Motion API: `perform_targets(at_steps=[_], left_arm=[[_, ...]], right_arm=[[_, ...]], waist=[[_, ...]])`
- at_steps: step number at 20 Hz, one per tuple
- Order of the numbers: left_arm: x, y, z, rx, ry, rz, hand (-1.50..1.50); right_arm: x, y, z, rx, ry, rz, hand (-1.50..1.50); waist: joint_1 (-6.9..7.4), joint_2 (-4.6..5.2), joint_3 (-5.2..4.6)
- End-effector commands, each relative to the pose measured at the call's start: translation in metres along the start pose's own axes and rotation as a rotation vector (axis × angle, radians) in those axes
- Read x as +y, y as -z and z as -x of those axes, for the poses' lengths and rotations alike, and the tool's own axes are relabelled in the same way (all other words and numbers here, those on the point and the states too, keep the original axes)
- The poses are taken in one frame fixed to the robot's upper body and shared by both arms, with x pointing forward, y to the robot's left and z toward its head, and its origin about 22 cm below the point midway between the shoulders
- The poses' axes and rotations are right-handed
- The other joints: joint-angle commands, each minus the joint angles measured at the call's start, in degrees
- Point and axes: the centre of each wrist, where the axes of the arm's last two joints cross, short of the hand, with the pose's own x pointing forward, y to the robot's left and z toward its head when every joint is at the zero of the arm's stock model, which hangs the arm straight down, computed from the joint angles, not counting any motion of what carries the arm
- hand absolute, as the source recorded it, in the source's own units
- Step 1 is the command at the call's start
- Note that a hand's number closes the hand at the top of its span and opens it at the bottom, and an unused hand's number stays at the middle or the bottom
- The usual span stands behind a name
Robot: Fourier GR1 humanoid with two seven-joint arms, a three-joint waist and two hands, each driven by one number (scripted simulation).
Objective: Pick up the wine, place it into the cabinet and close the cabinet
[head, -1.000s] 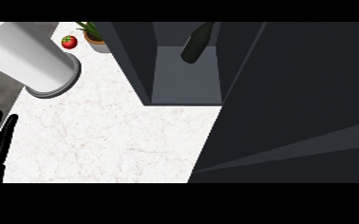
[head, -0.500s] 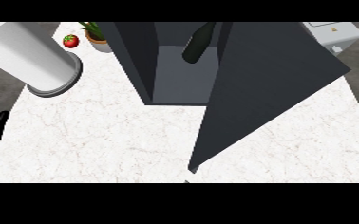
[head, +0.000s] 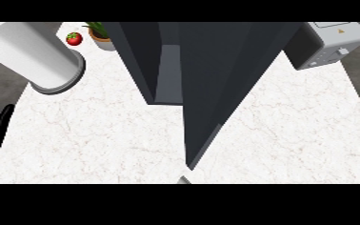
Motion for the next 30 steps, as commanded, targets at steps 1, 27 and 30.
perform_targets(at_steps=[1, 27, 30], left_arm=[[-0.001, 0.009, 0.002, 0.006, -0.002, 0.019, -1.5], [-0.002, 0.012, 0.017, -0.017, 0.0, -0.032, -1.5], [-0.005, 0.011, 0.0, 0.006, 0.01, -0.05, -1.5]], right_arm=[[0.025, 0.053, -0.004, -0.048, 0.078, -0.024, 1.5], [-0.078, 0.254, -0.011, -0.037, -0.116, 0.175, 1.5], [-0.082, 0.249, 0.002, -0.033, -0.132, 0.182, 1.5]], waist=[[0.46, 0.43, 0.02], [-0.49, 0.39, 0.18], [-0.66, 0.11, 0.23]])
